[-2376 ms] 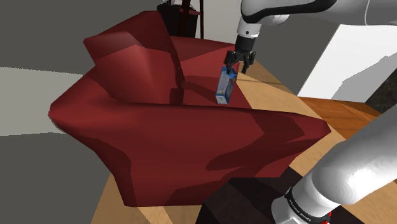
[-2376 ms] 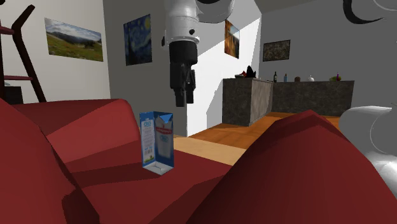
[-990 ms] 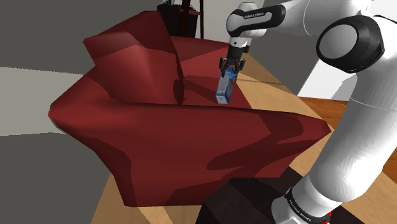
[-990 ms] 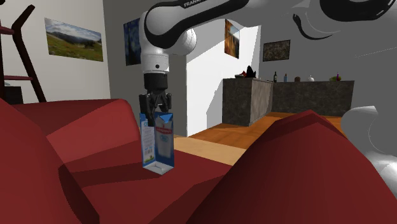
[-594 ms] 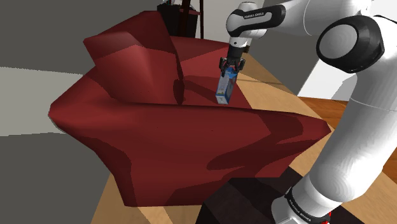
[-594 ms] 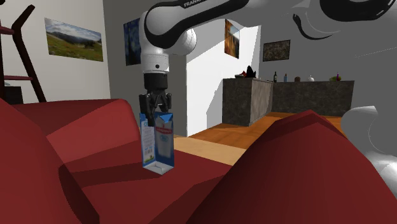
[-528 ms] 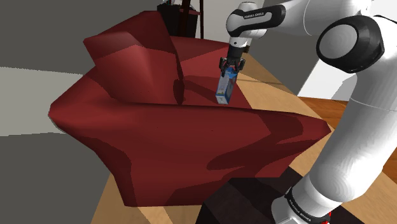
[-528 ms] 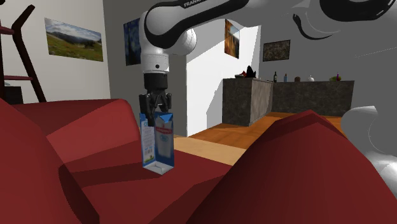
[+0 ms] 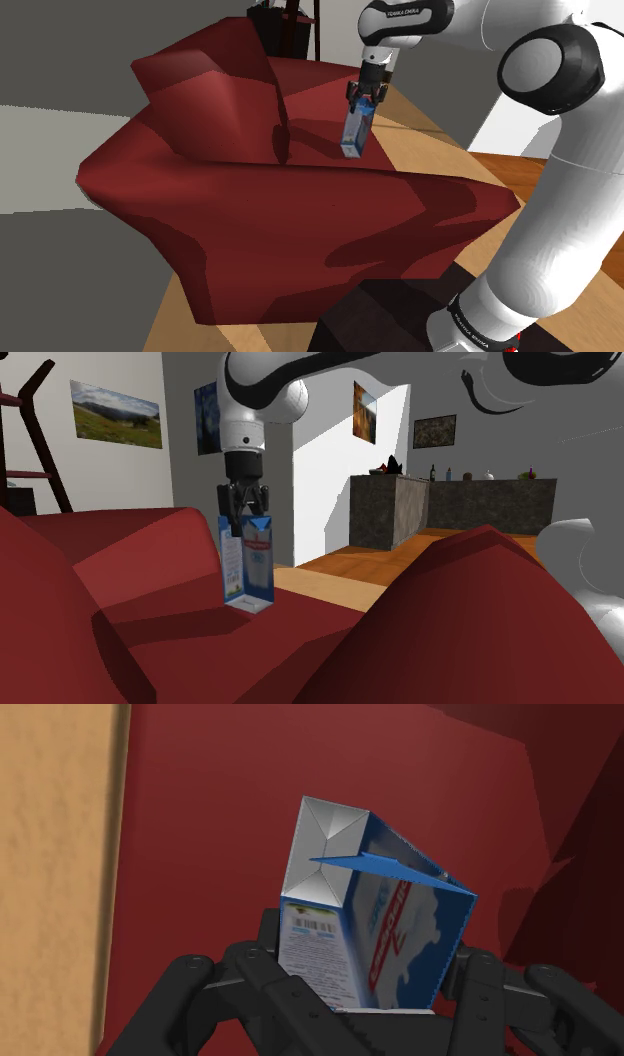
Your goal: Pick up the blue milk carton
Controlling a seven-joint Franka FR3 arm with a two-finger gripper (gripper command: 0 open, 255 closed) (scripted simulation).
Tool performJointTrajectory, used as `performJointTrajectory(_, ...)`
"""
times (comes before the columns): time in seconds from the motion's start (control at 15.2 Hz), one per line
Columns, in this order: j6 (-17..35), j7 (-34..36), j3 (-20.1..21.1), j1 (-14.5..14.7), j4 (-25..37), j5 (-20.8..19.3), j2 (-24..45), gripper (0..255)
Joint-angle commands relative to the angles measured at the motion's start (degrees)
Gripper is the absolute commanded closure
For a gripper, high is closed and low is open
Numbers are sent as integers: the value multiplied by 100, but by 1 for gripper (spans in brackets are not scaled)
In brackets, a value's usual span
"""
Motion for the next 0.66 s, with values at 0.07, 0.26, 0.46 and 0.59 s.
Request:
performJointTrajectory(0.07,-229,-8,-5,-9,234,-1,-4,255)
performJointTrajectory(0.26,-468,-8,-8,-15,491,1,15,255)
performJointTrajectory(0.46,-714,-9,-10,-23,770,6,48,255)
performJointTrajectory(0.59,-726,-9,-10,-23,784,6,50,255)
